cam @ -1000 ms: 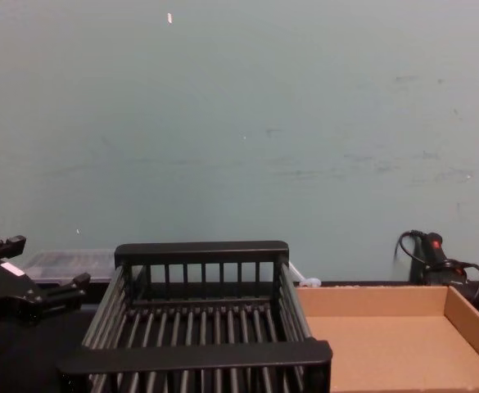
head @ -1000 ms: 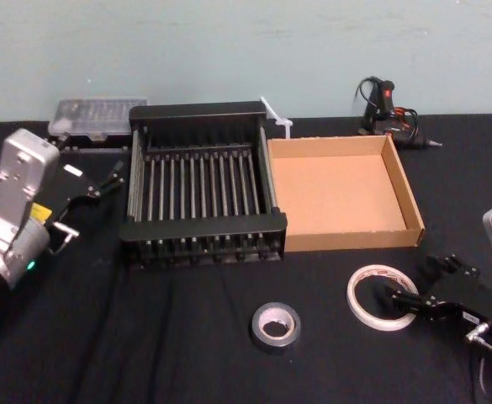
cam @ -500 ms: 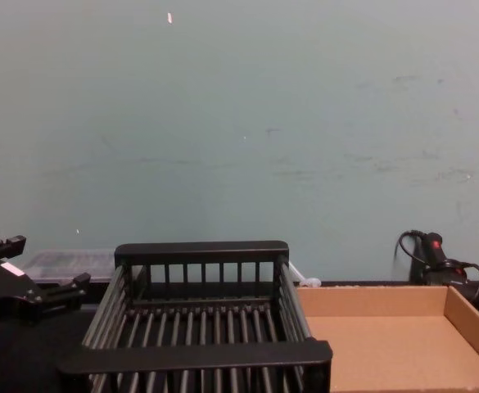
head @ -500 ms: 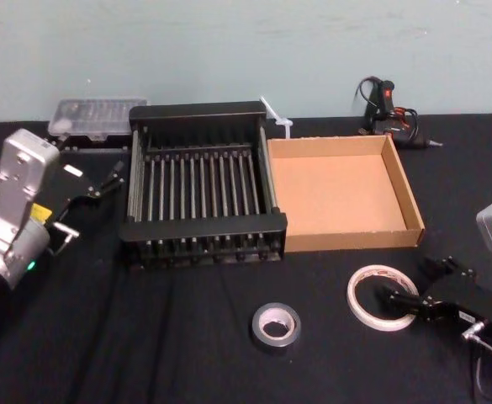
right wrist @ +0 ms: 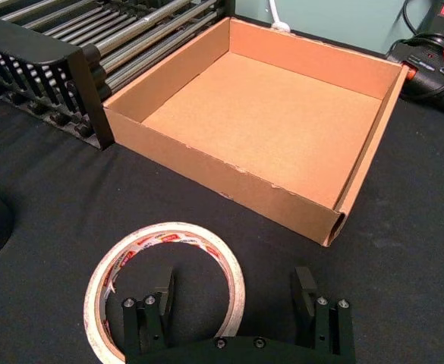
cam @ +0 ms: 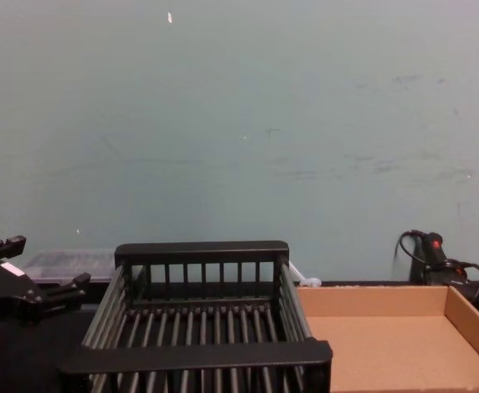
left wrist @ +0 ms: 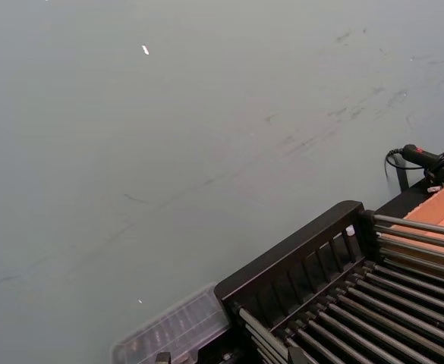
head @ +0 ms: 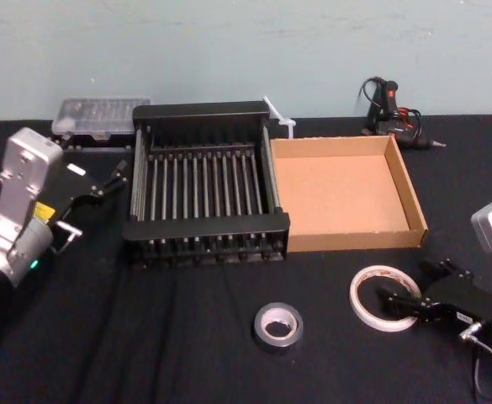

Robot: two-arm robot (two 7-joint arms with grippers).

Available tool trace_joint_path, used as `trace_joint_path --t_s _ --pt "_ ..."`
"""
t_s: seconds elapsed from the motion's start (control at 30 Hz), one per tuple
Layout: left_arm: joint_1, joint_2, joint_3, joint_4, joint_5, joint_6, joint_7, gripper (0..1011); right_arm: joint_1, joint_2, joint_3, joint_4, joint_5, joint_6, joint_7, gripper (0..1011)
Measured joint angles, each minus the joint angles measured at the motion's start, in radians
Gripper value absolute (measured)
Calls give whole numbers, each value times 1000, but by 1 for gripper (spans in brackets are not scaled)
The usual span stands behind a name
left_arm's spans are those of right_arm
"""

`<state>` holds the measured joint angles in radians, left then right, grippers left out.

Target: Pick up the white tape and place it into the black box , Pick up the silver tape and place it into the brown box.

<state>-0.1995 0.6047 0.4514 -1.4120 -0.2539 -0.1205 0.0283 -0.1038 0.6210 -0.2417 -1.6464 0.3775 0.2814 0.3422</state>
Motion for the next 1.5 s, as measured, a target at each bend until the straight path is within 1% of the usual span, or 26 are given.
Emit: trace_joint_path --t_s 0.43,1.23,1.47,1.5 --pt "0 0 0 0 0 0 0 1001 2 -13 8 7 -17 13 10 1002" --pt "0 0 0 0 0 0 0 1001 1 -10 7 6 -16 12 9 1003" --pt "0 0 0 0 0 0 0 1001 1 -10 6 5 -16 12 8 865" --pt "0 0 0 0 0 0 0 1001 1 -10 6 5 -16 12 8 813"
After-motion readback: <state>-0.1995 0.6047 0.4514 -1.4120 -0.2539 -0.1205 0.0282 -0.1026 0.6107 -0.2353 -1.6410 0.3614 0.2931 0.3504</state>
